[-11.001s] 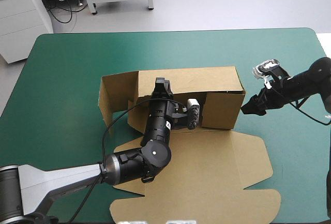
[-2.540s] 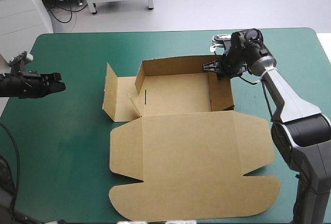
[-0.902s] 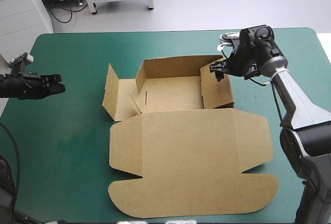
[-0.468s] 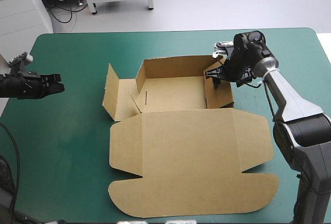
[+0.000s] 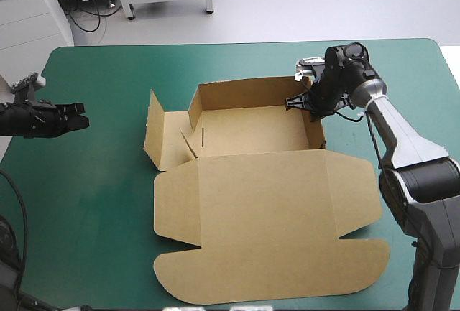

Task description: Fold the box

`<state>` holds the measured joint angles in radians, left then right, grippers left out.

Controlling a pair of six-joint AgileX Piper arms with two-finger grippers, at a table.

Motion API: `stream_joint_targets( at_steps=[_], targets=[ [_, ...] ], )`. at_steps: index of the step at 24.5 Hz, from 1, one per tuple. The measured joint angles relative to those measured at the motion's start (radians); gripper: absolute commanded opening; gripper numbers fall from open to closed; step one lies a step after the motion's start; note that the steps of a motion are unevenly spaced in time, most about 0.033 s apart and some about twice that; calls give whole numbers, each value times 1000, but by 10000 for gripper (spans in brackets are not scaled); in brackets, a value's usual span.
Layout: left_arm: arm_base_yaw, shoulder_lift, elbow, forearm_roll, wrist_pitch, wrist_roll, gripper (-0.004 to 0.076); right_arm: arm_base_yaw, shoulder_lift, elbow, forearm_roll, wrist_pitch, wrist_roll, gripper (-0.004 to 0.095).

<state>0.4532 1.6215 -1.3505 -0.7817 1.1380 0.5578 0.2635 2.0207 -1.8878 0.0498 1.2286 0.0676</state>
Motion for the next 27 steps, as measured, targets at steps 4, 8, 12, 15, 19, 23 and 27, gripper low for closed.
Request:
stream_joint_targets(
  at_steps=[4,8,12,15,19,23,27],
  targets=[
    [0,0,0,4,0,0,-32,0,0,0,12,-5,-8,-19],
    [0,0,0,12,10,0,-32,0,-25,2,19,-1,-30,-20],
    [0,0,0,14,29,0,-32,1,-130,2,16,4,-42,-20],
    [0,0,0,15,25,0,-32,1,-256,2,-23,13,-39,-20],
    [0,0,0,15,19,0,-32,1,-403,2,-50,17,-28,-21],
    [0,0,0,15,33,-22,-26,1,-528,2,31,17,-27,-21],
    [0,0,0,15,56,-30,148,1,-564,2,104,18,-27,-22]
  ],
)
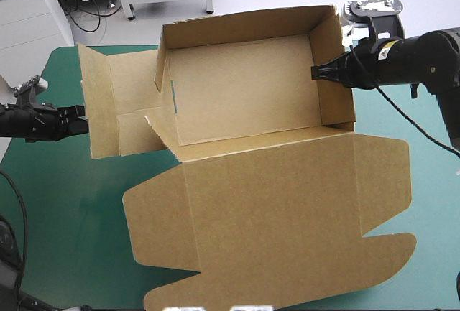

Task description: Fold the box

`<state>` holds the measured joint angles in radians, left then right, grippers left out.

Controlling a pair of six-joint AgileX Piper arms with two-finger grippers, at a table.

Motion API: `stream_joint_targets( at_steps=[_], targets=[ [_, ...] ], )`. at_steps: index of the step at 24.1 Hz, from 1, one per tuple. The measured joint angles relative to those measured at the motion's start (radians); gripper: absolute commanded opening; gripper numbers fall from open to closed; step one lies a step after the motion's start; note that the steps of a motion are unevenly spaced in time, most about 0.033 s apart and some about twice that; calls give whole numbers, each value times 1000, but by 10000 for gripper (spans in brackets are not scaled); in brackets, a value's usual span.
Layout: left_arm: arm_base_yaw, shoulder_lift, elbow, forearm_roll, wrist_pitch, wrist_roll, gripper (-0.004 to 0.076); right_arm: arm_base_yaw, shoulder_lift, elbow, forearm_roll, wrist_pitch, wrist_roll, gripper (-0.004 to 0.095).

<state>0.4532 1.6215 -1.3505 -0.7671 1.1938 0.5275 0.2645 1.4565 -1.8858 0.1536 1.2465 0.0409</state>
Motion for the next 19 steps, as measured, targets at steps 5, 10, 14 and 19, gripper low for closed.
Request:
stream_joint_targets(
  at_steps=[5,10,14,19],
  targets=[
    [0,0,0,1,21,-1,520,0,1,0,32,0,-11,-22],
    [-29,0,0,19,22,-8,505,0,1,0,34,0,-24,-22],
    [-143,0,0,-27,21,-15,505,0,1,0,34,0,-41,-21],
    [-311,0,0,-61,23,-16,505,0,5,0,35,0,-41,-22]
  ],
)
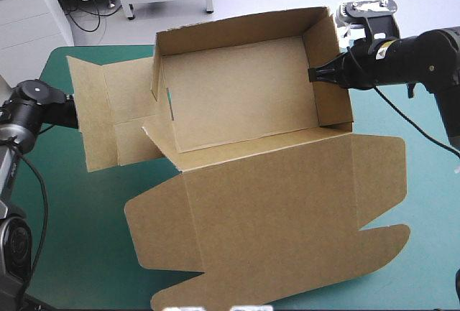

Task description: Fold the box

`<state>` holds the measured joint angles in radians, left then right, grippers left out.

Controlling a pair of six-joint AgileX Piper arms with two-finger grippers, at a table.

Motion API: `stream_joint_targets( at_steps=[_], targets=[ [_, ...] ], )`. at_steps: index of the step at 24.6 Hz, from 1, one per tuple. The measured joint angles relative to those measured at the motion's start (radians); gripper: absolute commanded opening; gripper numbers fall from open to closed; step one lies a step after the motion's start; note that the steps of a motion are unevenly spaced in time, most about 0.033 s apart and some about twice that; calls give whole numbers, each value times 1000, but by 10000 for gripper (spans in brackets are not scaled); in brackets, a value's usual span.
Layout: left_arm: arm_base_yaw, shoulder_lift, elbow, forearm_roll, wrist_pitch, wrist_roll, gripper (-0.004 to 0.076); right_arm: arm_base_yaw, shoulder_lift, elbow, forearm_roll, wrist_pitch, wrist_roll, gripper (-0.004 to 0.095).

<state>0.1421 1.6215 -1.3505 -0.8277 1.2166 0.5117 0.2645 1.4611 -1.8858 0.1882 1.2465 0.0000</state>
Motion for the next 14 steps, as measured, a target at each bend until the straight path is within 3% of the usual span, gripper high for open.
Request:
stream_joint_targets(
  at_steps=[9,14],
  targets=[
    [-63,0,0,-138,0,26,505,0,42,0,-6,0,0,-22],
    [-63,0,0,-232,-2,43,505,0,74,0,-75,0,26,-22]
  ],
)
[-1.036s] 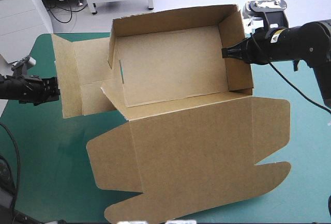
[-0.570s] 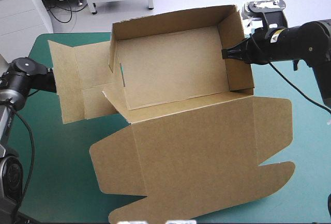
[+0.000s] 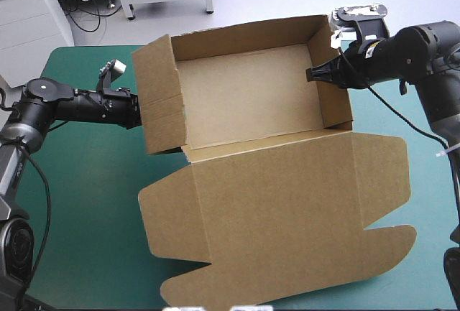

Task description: Fold the box

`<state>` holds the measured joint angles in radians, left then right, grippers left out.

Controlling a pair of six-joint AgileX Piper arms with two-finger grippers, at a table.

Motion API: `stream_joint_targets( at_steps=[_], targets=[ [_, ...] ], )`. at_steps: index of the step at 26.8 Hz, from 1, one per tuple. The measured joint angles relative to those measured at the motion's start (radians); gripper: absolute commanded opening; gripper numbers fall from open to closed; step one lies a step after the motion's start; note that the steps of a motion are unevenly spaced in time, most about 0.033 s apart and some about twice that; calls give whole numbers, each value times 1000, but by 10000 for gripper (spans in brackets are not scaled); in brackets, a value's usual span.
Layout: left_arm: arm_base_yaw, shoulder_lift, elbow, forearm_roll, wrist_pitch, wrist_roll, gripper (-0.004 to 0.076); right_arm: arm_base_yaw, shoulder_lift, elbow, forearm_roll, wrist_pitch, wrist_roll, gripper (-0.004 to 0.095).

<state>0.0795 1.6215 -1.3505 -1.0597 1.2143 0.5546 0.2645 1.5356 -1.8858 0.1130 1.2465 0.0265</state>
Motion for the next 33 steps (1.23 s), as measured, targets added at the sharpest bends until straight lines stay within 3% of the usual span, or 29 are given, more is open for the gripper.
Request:
stream_joint_targets(
  at_steps=[6,33],
  targets=[
    [-4,-25,0,-70,-1,18,505,0,24,0,-95,0,30,-22],
    [-139,-101,-1,-171,-2,13,505,0,69,2,-113,0,80,-21]
  ],
)
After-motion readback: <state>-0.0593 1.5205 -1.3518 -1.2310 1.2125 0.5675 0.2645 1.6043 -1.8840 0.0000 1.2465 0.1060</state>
